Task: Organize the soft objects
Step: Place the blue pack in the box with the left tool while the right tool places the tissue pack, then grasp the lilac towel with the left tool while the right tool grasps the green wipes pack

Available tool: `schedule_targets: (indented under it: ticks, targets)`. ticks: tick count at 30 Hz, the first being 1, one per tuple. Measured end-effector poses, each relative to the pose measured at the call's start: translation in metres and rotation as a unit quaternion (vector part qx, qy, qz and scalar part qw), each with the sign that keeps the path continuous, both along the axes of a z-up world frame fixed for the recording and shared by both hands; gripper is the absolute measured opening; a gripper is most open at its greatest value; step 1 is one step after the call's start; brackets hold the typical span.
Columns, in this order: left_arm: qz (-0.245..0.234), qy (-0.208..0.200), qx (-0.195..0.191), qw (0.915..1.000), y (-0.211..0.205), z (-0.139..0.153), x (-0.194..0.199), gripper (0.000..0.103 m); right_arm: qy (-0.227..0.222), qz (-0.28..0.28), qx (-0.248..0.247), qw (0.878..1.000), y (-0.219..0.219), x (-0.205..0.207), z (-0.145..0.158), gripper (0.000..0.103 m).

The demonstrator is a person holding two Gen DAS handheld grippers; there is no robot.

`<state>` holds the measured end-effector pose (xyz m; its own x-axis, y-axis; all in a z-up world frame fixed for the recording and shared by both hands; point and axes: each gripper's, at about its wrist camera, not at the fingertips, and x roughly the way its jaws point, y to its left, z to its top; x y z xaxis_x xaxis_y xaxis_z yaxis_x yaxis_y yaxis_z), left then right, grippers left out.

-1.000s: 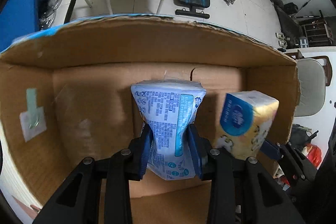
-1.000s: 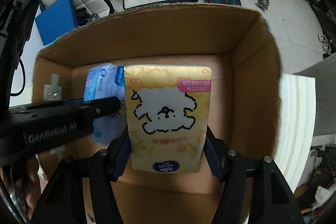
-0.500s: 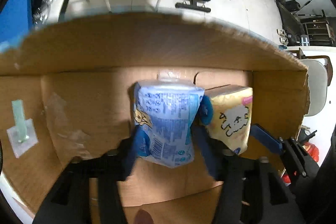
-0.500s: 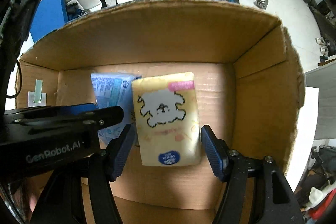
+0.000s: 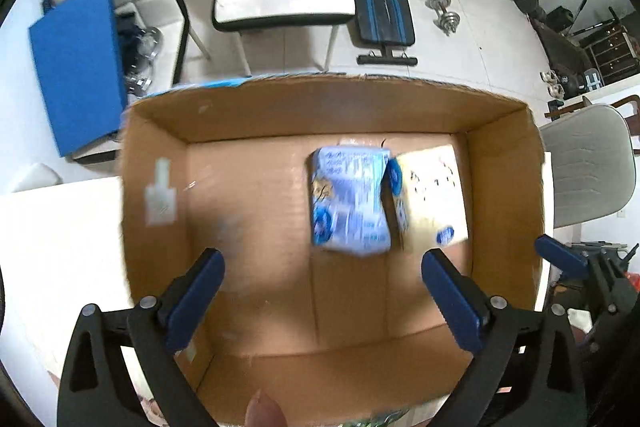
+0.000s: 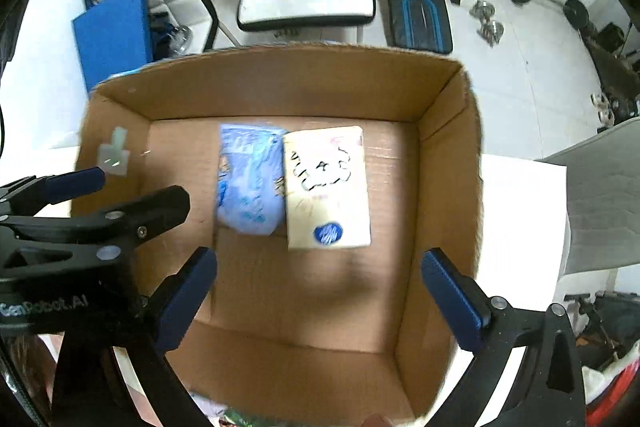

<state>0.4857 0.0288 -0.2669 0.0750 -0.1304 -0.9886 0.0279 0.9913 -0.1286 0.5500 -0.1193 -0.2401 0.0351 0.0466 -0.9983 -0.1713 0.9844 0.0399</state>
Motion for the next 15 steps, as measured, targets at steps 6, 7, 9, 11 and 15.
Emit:
schedule_targets:
  ticks: [6,7,9,11,15]
  targets:
    - [0.003,-0.054,0.029,0.9981,0.011,0.043,-0.067,0.101,-0.016,-0.013,0.027,0.999,-0.008,-0.057,0.041,0.103]
    - [0.011,-0.059,0.033,0.9977,0.016,0.047,-0.083,0.101,-0.014,-0.021,0.029,0.999,-0.012,-0.066,0.043,0.103]
    - [0.024,-0.062,0.044,0.9968,0.024,0.044,-0.108,0.101,0.000,-0.064,0.053,0.997,-0.029,-0.100,0.044,0.103]
    - [0.041,-0.070,0.071,0.9942,0.033,0.038,-0.148,0.101,0.036,-0.112,0.087,0.989,-0.047,-0.141,0.031,0.103]
    - [0.073,-0.039,0.091,0.9924,0.053,0.007,-0.210,0.101,0.132,-0.233,0.155,0.951,-0.080,-0.223,-0.033,0.103]
